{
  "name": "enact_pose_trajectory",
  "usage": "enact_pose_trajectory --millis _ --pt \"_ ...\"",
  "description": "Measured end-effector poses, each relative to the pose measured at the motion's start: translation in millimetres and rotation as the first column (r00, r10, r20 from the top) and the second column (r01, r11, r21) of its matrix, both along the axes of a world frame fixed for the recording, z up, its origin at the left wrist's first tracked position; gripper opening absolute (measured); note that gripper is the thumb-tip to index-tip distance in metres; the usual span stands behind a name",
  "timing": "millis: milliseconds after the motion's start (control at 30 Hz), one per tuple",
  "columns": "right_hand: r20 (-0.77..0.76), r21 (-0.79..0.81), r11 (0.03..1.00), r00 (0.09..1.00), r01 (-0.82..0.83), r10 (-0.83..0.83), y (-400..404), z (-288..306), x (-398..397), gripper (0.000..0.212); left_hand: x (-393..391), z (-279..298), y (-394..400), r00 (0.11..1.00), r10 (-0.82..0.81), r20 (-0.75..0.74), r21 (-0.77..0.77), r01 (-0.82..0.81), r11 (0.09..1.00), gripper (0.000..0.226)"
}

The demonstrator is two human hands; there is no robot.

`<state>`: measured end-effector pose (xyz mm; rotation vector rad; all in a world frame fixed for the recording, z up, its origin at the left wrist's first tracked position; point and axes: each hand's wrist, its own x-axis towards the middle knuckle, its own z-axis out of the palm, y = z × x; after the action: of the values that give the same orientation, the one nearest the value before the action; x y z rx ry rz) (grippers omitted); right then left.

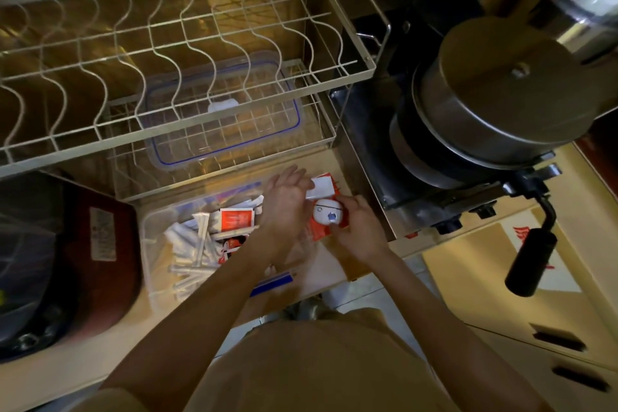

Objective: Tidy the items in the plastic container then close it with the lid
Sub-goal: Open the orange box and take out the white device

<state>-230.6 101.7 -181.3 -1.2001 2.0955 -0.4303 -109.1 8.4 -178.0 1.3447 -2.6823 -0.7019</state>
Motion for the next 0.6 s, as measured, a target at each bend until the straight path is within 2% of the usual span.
enact_pose_trajectory --millis 133,233,333,433,500,600 --pt "-0.081 -0.021 1.000 0.997 0.002 -0.004 -4 6 -1 0.045 26 7 15 0.976 0.124 -0.179 -0.026 -0.131 0.991 0.029" --pt "-0.130 -0.087 0.996 0.992 -0.002 -0.009 -9 19 5 0.037 48 10 26 0.938 0.278 -0.207 0.087 -0.266 0.960 0.026" --pt "-0.083 -0.177 0.983 0.996 -0.051 0.037 -18 32 20 0.026 74 8 34 0.896 0.420 -0.146 0.189 -0.391 0.901 0.024" --pt "0.056 -0.188 0.975 0.990 -0.115 0.128 -34 31 42 0.017 97 3 39 0.887 0.461 0.014 0.193 -0.455 0.869 0.021" --pt "0.138 -0.145 0.973 0.970 -0.180 0.201 -42 24 59 0.021 110 -2 42 0.867 0.491 0.083 0.192 -0.497 0.846 0.023" --pt "0.140 -0.142 0.946 0.940 -0.292 0.311 -54 11 80 0.024 122 -10 44 0.828 0.538 0.160 0.195 -0.561 0.805 0.034"
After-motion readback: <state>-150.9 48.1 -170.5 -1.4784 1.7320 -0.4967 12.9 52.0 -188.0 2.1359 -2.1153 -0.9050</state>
